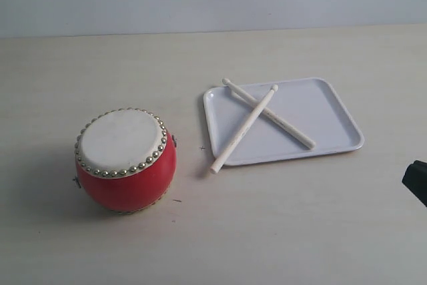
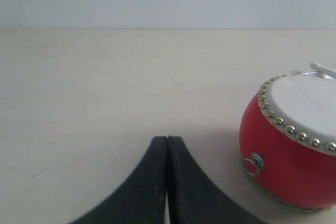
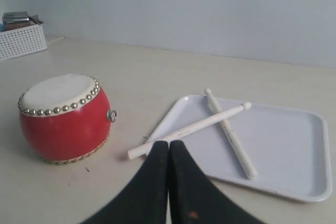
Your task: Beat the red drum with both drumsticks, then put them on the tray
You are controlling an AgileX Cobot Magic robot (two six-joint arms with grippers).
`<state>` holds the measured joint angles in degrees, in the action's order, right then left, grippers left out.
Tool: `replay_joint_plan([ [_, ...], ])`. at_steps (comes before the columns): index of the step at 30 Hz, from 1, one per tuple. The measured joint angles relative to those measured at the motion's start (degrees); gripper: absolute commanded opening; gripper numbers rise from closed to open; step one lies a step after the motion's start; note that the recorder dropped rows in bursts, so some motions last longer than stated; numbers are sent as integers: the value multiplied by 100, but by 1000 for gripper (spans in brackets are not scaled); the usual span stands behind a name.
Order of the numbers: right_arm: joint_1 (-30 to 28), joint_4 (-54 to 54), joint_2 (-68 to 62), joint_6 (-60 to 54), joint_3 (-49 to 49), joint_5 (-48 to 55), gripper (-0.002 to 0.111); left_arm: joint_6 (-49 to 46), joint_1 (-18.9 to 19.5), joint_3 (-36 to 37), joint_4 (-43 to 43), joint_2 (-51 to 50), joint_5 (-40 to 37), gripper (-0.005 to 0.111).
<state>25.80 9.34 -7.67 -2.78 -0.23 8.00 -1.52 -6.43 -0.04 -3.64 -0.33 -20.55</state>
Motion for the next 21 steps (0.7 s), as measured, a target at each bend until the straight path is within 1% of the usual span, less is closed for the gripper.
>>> replay_joint_plan([
  [5, -50, 0, 496, 0, 0, 10, 0, 0, 0, 0, 0, 0, 0, 0],
  [8, -50, 0, 704, -3, 0, 186, 0, 0, 0, 0, 0, 0, 0, 0],
  [14, -124, -12, 733, -24, 0, 774, 0, 0, 0, 0, 0, 0, 0, 0],
  [17, -189, -22, 733, -24, 0, 841, 0, 0, 0, 0, 0, 0, 0, 0],
  [21, -440, -22, 733, -24, 0, 852, 0, 0, 0, 0, 0, 0, 0, 0],
])
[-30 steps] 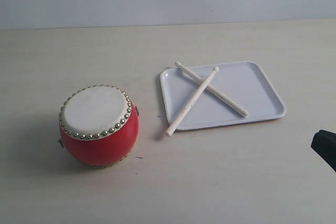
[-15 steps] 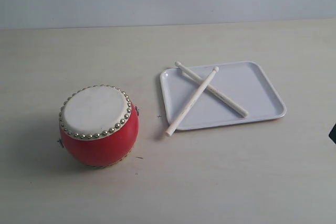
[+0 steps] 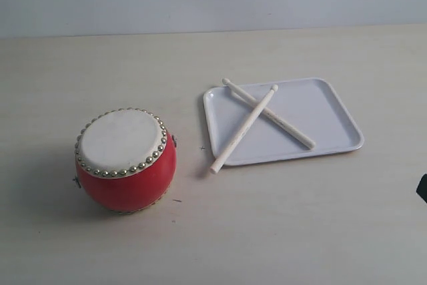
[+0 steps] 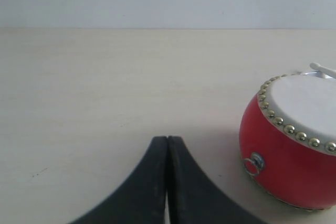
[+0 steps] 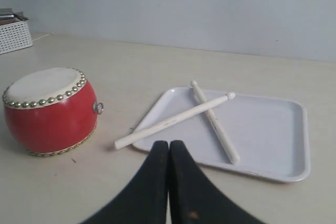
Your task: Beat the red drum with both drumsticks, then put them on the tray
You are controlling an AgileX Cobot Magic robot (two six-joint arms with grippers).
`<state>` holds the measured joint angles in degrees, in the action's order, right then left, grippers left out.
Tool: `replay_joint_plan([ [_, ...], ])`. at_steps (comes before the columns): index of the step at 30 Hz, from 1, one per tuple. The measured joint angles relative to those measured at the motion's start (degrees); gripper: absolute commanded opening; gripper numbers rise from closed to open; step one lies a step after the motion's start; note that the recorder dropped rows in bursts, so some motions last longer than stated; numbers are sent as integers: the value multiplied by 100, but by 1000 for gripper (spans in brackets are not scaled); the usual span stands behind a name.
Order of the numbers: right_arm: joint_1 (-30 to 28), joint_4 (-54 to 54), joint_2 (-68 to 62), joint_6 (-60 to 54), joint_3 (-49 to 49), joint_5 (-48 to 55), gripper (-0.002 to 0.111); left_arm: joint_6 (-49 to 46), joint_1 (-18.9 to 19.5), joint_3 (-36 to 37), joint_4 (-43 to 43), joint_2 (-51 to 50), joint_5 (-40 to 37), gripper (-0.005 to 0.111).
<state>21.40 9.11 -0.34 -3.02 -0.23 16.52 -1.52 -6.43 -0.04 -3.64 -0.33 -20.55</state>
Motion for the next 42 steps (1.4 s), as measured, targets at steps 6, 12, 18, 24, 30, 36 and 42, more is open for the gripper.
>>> replay_joint_plan([
  [6, -424, 0, 0, 0, 0, 11, 0, 0, 0, 0, 0, 0, 0, 0],
  [12, -915, 0, 0, -12, 0, 21, 0, 0, 0, 0, 0, 0, 0, 0],
  [18, -1264, 0, 0, -12, 0, 21, 0, 0, 0, 0, 0, 0, 0, 0],
  [24, -1275, 0, 0, -12, 0, 21, 0, 0, 0, 0, 0, 0, 0, 0],
  [30, -1382, 0, 0, -12, 0, 21, 0, 0, 0, 0, 0, 0, 0, 0],
  [36, -1382, 0, 0, -12, 0, 21, 0, 0, 0, 0, 0, 0, 0, 0],
  [42, -1382, 0, 0, -12, 0, 21, 0, 0, 0, 0, 0, 0, 0, 0],
])
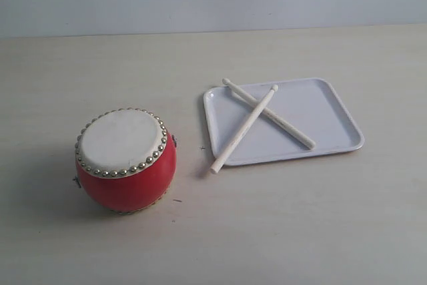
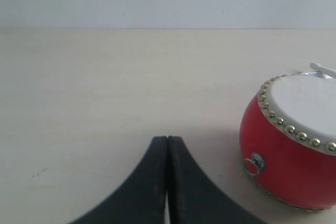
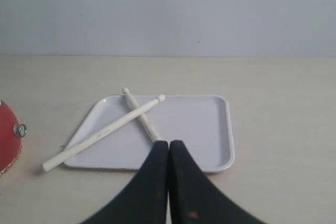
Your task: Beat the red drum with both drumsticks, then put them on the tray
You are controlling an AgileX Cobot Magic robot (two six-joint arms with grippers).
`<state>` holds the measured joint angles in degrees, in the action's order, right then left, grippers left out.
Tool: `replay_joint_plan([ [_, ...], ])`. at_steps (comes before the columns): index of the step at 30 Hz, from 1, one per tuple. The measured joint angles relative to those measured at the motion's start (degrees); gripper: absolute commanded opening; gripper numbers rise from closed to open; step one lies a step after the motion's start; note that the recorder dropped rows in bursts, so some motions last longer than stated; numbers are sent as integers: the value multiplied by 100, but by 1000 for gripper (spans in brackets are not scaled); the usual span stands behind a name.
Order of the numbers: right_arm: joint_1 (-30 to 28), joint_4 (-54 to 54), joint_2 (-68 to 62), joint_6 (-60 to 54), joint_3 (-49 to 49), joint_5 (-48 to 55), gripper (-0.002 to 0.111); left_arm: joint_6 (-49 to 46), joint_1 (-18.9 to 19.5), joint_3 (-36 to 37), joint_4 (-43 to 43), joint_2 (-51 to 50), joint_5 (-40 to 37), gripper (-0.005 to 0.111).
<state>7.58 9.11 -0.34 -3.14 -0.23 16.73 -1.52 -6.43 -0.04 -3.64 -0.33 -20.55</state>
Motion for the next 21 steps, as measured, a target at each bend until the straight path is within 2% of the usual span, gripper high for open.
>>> replay_joint_plan([
  [21, 0, 60, 0, 444, 0, 10, 0, 0, 0, 0, 0, 0, 0, 0],
])
